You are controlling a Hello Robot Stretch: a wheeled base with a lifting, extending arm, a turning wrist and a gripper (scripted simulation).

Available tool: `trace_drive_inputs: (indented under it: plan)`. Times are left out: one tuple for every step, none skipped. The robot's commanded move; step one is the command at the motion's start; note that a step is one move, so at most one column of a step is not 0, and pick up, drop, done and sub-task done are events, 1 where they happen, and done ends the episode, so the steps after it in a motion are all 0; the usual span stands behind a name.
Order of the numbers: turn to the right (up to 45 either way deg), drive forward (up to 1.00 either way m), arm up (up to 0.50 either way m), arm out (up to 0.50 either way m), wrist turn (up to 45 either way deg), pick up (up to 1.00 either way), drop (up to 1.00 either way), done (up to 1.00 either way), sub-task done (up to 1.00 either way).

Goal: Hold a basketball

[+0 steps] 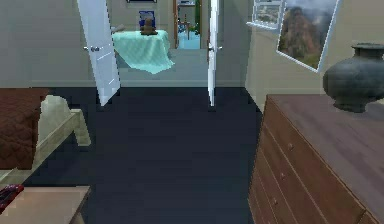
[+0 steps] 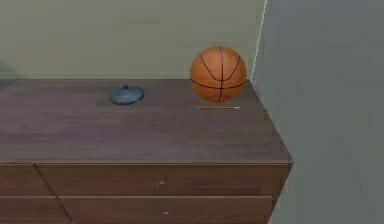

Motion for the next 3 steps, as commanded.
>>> trace_drive_inputs:
  plan:
    - [0.0, 0.0, 0.5, 0.0, 0.0, 0.0, 0.0, 0.0, 0.0]
    - [0.0, 0.0, 0.38, 0.0, 0.0, 0.0, 0.0, 0.0, 0.0]
    - [0.0, 0.0, 0.0, 0.42, 0.0, 0.0, 0.0, 0.0, 0.0]
